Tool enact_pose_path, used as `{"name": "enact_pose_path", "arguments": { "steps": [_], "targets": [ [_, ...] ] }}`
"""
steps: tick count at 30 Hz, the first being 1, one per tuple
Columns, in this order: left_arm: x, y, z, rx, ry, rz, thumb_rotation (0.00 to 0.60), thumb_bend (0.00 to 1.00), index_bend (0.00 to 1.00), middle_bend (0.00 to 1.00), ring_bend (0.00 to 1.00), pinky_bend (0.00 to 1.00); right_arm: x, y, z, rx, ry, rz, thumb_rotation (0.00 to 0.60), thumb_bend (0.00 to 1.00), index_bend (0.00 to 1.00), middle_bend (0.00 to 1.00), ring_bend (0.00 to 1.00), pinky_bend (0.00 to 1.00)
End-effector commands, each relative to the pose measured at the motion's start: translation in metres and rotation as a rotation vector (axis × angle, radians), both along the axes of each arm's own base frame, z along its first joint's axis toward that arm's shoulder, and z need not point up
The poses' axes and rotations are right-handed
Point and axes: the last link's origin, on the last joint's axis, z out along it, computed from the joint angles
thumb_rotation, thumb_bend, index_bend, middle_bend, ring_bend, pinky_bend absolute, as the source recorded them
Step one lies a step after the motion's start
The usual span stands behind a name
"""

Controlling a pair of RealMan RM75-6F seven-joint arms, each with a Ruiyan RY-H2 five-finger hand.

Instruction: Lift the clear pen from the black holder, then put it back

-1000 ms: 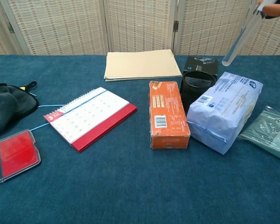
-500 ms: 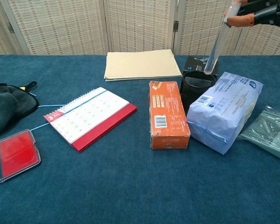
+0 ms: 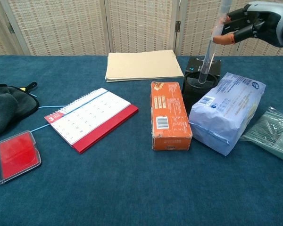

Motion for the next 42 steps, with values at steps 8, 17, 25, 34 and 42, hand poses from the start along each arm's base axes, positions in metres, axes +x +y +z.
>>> {"name": "enact_pose_path", "arguments": {
  "steps": [8,17,25,34,42],
  "targets": [
    [0.000,0.000,0.000,-0.003,0.000,-0.001,0.600,0.26,0.11,0.11,0.08,0.11,-0.004,-0.008,-0.036,0.015,0.050,-0.013,0.600,0.46,0.64,0.41,0.16,0.12],
    [-0.002,-0.002,0.000,-0.001,-0.001,0.007,0.600,0.26,0.11,0.11,0.08,0.11,-0.007,-0.013,-0.056,0.038,0.099,-0.016,0.600,0.46,0.63,0.39,0.16,0.12],
    [-0.003,-0.002,-0.001,-0.003,-0.005,0.006,0.600,0.26,0.11,0.11,0.08,0.11,-0.014,-0.008,-0.044,0.058,0.282,0.069,0.600,0.30,0.05,0.13,0.02,0.09],
    [0.002,0.002,-0.004,-0.009,-0.008,-0.010,0.600,0.26,0.11,0.11,0.08,0.11,-0.025,0.012,-0.001,-0.054,0.404,0.142,0.600,0.16,0.00,0.02,0.00,0.07],
    [0.006,0.005,-0.006,-0.013,-0.006,-0.020,0.600,0.26,0.11,0.11,0.08,0.11,-0.045,0.046,0.041,-0.184,0.529,0.181,0.600,0.32,0.00,0.16,0.00,0.07]
  ]
}}
